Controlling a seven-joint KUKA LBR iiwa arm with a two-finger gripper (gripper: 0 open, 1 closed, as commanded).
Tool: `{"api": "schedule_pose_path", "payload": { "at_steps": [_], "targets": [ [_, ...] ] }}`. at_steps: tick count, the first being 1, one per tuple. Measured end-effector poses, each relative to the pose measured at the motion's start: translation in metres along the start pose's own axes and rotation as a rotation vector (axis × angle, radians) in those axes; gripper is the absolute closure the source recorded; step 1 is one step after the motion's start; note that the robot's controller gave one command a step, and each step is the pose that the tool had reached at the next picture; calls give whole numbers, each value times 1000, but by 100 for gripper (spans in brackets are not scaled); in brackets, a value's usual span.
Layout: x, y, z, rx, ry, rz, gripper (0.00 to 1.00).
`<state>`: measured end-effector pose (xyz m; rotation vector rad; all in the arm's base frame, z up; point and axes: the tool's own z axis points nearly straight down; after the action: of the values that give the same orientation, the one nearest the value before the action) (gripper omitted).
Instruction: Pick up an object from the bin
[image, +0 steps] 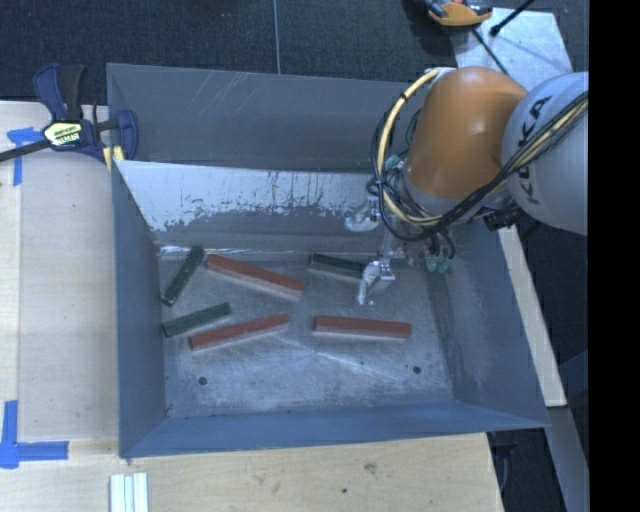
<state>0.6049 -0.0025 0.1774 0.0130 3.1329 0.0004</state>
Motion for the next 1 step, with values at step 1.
{"api": "schedule_pose_path", "payload": {
  "at_steps": [1],
  "targets": [
    [-22, 9, 83, 1, 5, 121, 100]
  ]
}}
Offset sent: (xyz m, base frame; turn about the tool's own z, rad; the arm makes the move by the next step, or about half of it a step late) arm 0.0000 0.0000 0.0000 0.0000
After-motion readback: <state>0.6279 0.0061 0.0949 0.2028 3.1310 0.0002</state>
